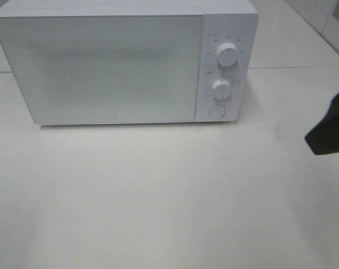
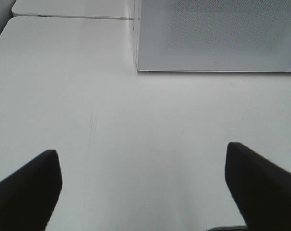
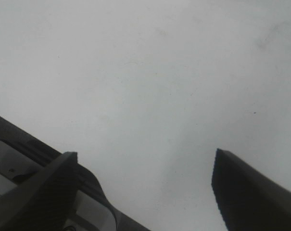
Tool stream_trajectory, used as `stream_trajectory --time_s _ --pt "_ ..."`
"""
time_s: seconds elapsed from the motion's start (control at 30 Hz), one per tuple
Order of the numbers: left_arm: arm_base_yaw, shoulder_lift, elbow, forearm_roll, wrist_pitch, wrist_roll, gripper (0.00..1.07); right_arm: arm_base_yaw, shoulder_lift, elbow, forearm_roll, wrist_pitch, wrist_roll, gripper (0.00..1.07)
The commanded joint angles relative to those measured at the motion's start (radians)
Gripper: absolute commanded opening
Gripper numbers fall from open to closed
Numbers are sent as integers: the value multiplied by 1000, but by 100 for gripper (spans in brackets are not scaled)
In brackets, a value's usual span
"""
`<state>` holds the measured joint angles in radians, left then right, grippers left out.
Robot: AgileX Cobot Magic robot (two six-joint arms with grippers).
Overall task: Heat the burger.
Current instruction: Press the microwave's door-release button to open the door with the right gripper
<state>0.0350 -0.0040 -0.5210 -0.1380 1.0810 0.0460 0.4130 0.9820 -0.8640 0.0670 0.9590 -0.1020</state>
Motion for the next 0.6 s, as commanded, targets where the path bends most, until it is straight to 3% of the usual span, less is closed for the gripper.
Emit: stream_trajectory --time_s 0.03,0.13,0.6 --pt "0 -19 4 -6 -10 0 84 -4 -101 44 -13 7 -39 75" --pt "0 -19 4 -6 -10 0 84 -5 -291 129 -40 7 -35 75" --pt "0 -19 4 -6 -10 0 84 -10 -682 326 -85 7 96 75"
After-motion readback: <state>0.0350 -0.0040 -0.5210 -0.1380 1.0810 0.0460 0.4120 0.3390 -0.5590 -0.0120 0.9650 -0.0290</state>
